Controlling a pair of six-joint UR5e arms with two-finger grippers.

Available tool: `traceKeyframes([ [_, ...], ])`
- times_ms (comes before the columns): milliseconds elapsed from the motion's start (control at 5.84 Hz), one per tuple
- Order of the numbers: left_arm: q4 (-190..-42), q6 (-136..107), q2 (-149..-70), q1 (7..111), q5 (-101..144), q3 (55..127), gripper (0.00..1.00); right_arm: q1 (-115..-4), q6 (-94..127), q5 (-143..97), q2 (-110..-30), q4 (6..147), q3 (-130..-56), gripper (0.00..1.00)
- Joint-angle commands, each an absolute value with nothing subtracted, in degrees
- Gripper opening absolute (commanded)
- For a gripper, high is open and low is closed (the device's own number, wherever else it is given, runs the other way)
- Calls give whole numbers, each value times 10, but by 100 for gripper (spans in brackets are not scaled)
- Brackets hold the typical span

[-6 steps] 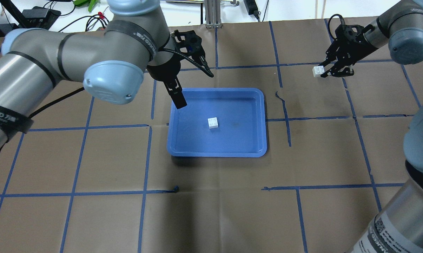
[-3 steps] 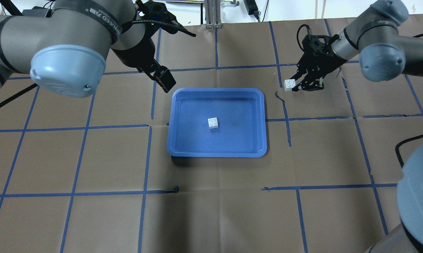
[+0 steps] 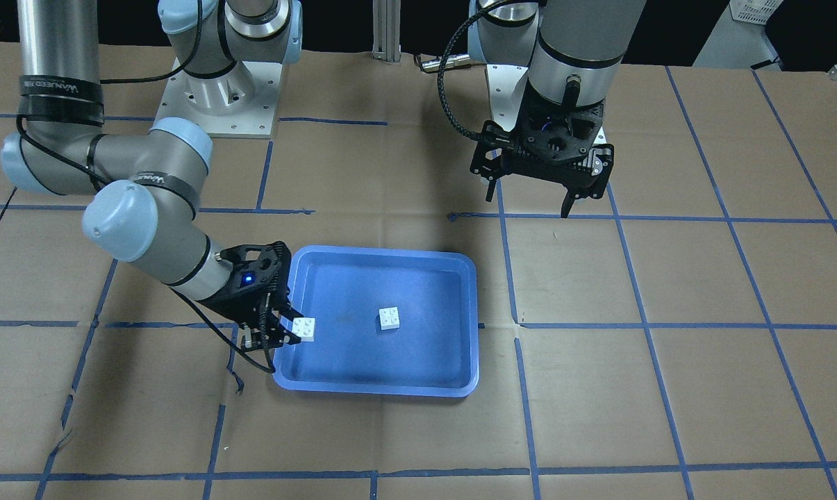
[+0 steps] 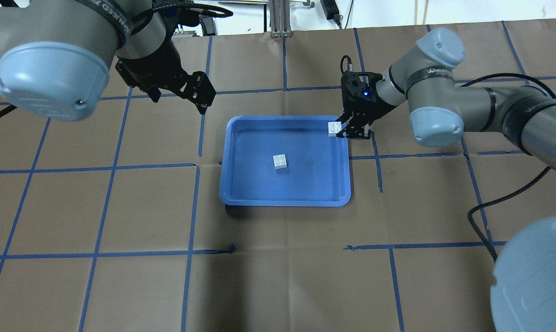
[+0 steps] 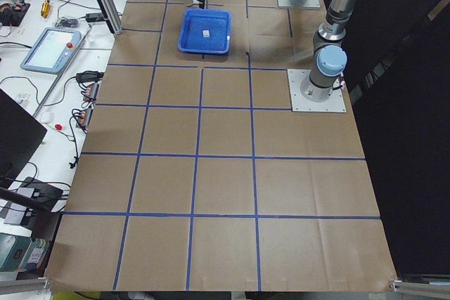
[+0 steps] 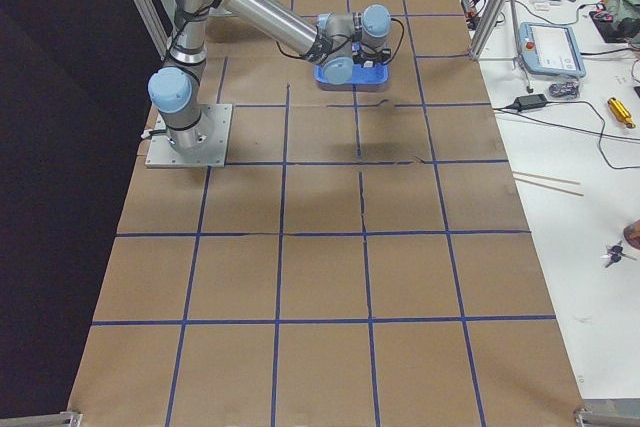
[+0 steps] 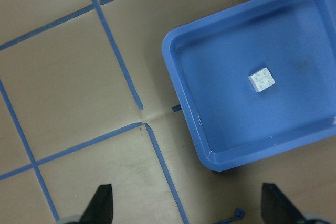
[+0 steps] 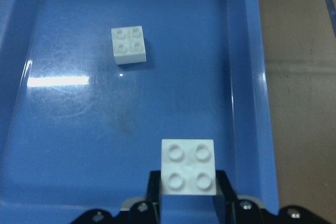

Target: Assemble white blocks and place on blue tray

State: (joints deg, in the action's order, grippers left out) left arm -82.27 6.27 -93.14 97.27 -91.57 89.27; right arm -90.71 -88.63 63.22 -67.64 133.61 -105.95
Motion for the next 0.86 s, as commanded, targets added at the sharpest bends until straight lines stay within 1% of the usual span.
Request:
traceKeyframes([
  [0, -829, 35, -931, 970, -914, 882, 99, -967, -819, 636, -665, 1390, -1075, 24],
  [342, -829, 42, -930, 970, -918, 882, 99, -973, -809, 637, -634, 1460, -1106, 24],
  [685, -828, 44, -930, 969, -919, 883, 99, -974, -807, 636, -622, 1479, -1113, 23],
])
